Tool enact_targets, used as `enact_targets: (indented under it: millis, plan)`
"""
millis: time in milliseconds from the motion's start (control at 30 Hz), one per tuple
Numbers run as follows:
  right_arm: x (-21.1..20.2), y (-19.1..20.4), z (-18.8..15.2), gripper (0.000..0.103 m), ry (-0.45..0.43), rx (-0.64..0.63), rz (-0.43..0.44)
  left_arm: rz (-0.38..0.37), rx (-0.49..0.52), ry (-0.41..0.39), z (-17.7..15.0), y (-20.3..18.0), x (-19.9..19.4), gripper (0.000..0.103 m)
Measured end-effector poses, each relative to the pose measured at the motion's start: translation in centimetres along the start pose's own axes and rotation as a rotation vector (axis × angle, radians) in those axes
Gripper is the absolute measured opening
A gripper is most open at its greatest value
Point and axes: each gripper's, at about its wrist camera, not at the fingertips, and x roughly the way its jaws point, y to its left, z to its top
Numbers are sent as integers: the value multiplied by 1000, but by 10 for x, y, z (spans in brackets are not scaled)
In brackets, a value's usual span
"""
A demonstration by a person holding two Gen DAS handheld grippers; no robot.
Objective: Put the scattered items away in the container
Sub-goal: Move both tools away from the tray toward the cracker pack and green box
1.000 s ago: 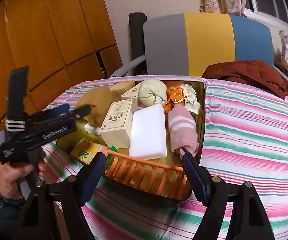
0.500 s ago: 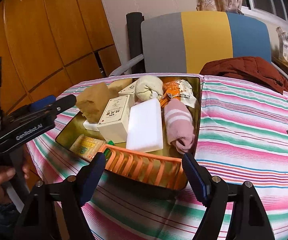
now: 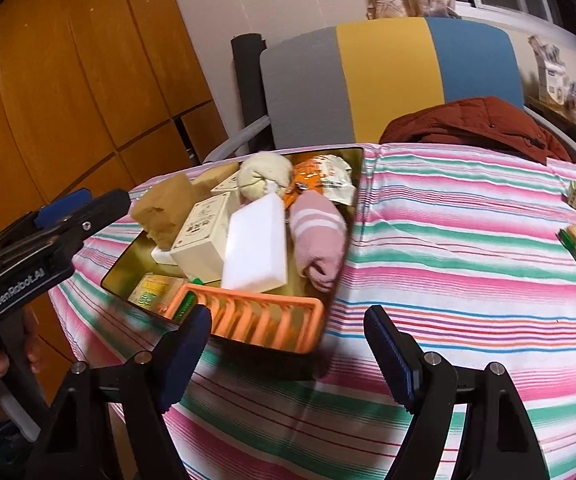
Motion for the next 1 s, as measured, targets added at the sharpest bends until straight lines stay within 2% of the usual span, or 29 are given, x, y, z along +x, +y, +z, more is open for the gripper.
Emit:
enact_targets:
  millis: [567, 700, 767, 1000]
  plan:
    - [-26, -71, -12, 79, -53, 132, -69, -103, 133, 27, 7, -76, 8, 75]
    - [-34, -91, -17, 80, -58, 156, -98, -136, 162, 32, 7, -96, 10, 75]
    - [-40, -103, -20, 84, -63, 173, -114, -156, 178, 36, 8, -108, 12, 75]
    - [-62, -142, -30, 84, -81, 225, -184, -221, 233, 49, 8, -145, 18, 75]
